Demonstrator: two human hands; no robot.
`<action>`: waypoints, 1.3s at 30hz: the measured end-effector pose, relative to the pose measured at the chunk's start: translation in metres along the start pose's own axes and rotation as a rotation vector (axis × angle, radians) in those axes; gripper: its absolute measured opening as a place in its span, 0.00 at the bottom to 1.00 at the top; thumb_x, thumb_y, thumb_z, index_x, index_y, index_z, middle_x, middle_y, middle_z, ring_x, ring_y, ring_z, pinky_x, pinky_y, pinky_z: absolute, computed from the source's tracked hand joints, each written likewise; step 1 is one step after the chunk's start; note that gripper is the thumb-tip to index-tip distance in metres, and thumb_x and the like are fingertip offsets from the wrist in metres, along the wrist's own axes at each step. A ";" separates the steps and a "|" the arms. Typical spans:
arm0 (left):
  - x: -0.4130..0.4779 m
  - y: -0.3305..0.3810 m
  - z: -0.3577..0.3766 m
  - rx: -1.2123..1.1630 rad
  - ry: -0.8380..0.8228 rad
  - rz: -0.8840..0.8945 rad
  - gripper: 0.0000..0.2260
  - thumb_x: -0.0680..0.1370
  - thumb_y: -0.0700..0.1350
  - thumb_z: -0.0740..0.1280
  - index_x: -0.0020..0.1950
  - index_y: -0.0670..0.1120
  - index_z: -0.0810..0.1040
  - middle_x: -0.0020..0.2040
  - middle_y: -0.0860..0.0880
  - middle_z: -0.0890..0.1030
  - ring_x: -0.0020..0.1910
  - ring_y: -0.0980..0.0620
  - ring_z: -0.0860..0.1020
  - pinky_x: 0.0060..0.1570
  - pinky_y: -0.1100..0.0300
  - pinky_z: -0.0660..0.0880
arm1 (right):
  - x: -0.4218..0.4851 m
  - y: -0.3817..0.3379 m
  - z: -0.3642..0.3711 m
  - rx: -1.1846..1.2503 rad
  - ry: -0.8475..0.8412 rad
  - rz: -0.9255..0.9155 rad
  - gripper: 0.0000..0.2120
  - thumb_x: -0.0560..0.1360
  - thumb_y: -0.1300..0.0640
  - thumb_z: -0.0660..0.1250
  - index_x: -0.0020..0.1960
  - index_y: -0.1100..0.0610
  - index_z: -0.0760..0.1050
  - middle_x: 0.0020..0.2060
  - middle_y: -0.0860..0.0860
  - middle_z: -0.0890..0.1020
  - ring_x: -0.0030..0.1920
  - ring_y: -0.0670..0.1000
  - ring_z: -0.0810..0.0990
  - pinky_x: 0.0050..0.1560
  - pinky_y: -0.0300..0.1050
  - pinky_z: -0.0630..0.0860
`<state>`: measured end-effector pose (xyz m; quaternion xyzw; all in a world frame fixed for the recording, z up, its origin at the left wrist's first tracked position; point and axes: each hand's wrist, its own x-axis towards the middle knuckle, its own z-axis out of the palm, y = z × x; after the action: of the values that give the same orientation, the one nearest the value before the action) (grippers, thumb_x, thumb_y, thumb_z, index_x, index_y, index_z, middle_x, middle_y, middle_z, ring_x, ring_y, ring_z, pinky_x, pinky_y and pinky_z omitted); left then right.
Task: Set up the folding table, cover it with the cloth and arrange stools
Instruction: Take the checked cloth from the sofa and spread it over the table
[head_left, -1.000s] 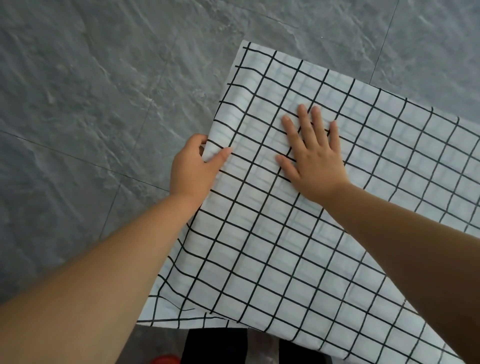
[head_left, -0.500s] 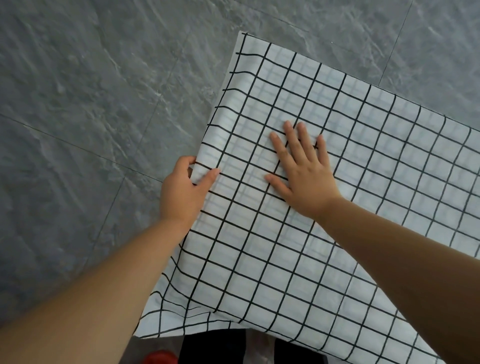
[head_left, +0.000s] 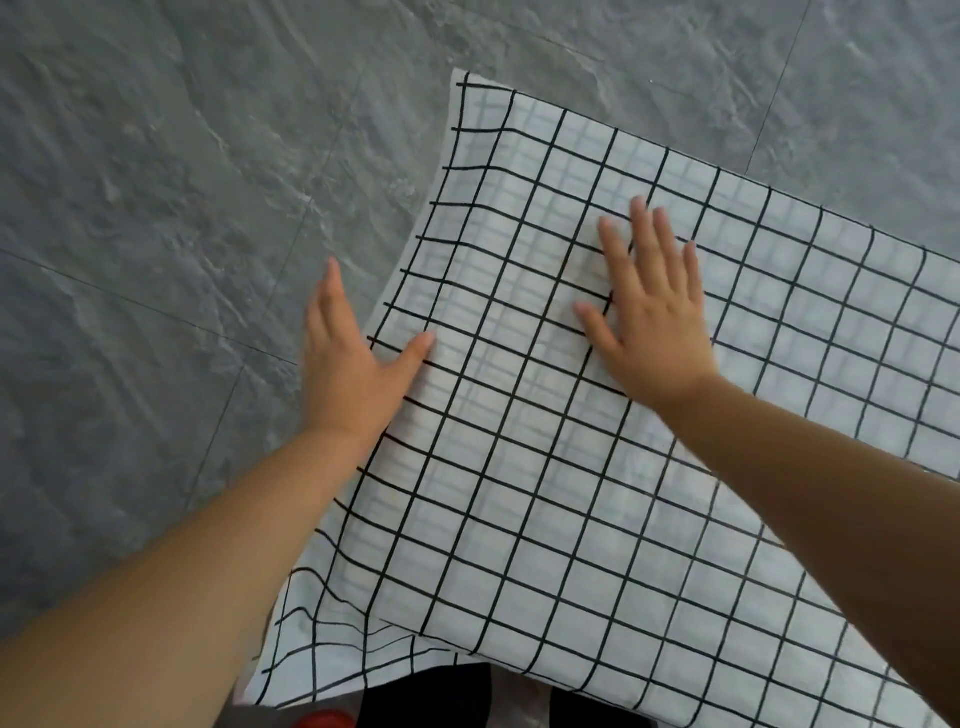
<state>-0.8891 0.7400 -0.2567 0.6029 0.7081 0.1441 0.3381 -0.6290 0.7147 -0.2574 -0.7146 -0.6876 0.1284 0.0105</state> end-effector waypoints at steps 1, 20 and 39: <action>0.007 0.008 0.001 0.059 0.015 0.091 0.43 0.73 0.59 0.68 0.77 0.50 0.44 0.77 0.46 0.51 0.75 0.47 0.52 0.71 0.49 0.53 | 0.005 0.010 -0.003 -0.008 0.007 0.046 0.32 0.80 0.39 0.47 0.77 0.52 0.42 0.77 0.55 0.43 0.76 0.56 0.40 0.74 0.59 0.41; 0.106 0.061 0.044 -0.142 -0.161 -0.092 0.36 0.77 0.63 0.57 0.77 0.50 0.44 0.78 0.48 0.48 0.76 0.50 0.49 0.73 0.50 0.50 | 0.043 0.059 -0.003 -0.057 -0.010 0.293 0.34 0.77 0.36 0.39 0.77 0.53 0.41 0.77 0.55 0.43 0.76 0.57 0.39 0.73 0.61 0.39; 0.113 0.039 0.021 -0.524 -0.363 -0.298 0.11 0.73 0.53 0.71 0.47 0.46 0.81 0.42 0.49 0.85 0.43 0.51 0.83 0.42 0.57 0.79 | 0.042 0.055 -0.001 -0.076 0.005 0.314 0.32 0.79 0.38 0.41 0.77 0.53 0.40 0.77 0.54 0.42 0.76 0.56 0.38 0.74 0.59 0.39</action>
<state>-0.8512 0.8525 -0.2830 0.4015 0.6555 0.1603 0.6191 -0.5741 0.7535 -0.2741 -0.8136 -0.5717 0.1004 -0.0351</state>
